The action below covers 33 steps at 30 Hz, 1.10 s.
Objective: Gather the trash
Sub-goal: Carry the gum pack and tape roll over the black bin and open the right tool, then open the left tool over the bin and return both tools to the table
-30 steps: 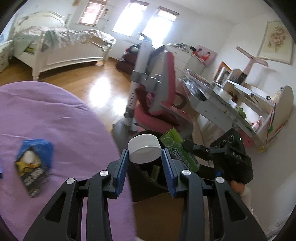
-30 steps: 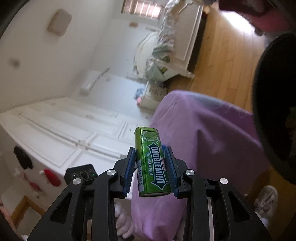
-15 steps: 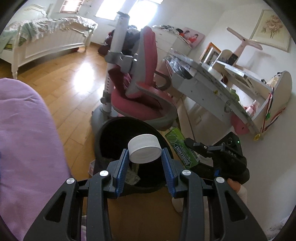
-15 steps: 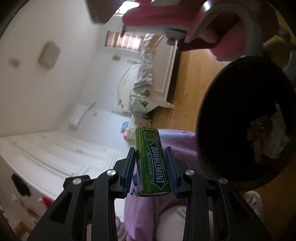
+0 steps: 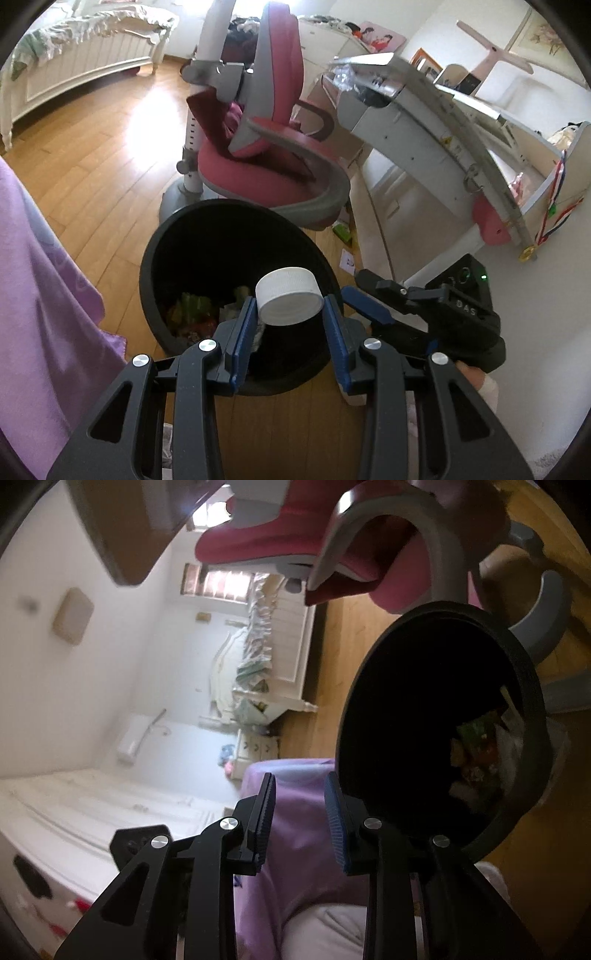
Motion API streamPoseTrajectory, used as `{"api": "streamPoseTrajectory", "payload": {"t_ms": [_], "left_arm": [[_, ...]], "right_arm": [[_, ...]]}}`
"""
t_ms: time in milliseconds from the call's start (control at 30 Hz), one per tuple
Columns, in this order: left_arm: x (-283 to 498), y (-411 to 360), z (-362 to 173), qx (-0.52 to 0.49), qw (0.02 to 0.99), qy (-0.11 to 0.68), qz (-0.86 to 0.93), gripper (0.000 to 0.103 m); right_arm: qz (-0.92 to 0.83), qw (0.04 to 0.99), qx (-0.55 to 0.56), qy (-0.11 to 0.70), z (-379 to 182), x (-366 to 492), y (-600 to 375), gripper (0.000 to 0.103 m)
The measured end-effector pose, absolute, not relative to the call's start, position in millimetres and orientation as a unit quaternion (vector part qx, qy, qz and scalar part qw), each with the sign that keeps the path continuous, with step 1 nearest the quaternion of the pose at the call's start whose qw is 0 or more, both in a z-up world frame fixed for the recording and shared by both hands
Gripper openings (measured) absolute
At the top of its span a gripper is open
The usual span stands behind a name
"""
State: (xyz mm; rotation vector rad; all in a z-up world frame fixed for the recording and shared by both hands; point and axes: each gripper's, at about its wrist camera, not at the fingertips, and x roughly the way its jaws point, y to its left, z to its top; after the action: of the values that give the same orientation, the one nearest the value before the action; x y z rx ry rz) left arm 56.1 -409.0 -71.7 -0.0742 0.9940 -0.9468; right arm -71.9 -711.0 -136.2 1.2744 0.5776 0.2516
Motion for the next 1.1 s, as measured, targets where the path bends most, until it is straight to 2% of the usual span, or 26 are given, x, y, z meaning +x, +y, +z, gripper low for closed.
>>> {"api": "streamPoseTrajectory", "payload": {"t_ms": [67,133,167,200,267,333,433,567,667,933,1100], "left_arm": [[58,-416,-74,-0.022,0.773,0.464,-0.433,0.040],[60,-419,-73,-0.013,0.777,0.465,-0.424,0.061],[60,-418,-72,-0.014,0.781,0.462,-0.420,0.078],[59,-415,-69,-0.016,0.785,0.456,-0.419,0.080],[57,-408,-64,-0.020,0.788,0.451,-0.418,0.080],[55,-397,-58,-0.030,0.790,0.448,-0.417,0.080],[49,-378,-47,-0.039,0.799,0.437,-0.411,0.080],[42,-330,-27,-0.061,0.824,0.410,-0.387,0.080],[42,-280,-14,-0.081,0.851,0.384,-0.349,0.088],[60,-105,-6,-0.140,0.910,0.345,-0.184,0.088],[93,-31,-10,-0.112,0.926,0.345,-0.106,0.088]], "right_arm": [[0.111,0.762,0.581,0.264,-136,-74,-713,0.029],[0.106,0.763,0.581,0.263,-136,-75,-715,0.029],[0.104,0.764,0.580,0.264,-136,-76,-715,0.029],[0.102,0.764,0.580,0.264,-135,-79,-715,0.029],[0.098,0.765,0.579,0.266,-134,-81,-713,0.038],[0.088,0.772,0.570,0.268,-130,-86,-708,0.058],[0.095,0.780,0.553,0.278,-122,-81,-692,0.077],[0.116,0.798,0.507,0.304,-106,-63,-657,0.084],[0.141,0.823,0.441,0.329,-84,-43,-614,0.091],[0.215,0.870,0.239,0.373,-30,2,-474,0.092],[0.241,0.888,0.107,0.376,-10,16,-390,0.092]]}}
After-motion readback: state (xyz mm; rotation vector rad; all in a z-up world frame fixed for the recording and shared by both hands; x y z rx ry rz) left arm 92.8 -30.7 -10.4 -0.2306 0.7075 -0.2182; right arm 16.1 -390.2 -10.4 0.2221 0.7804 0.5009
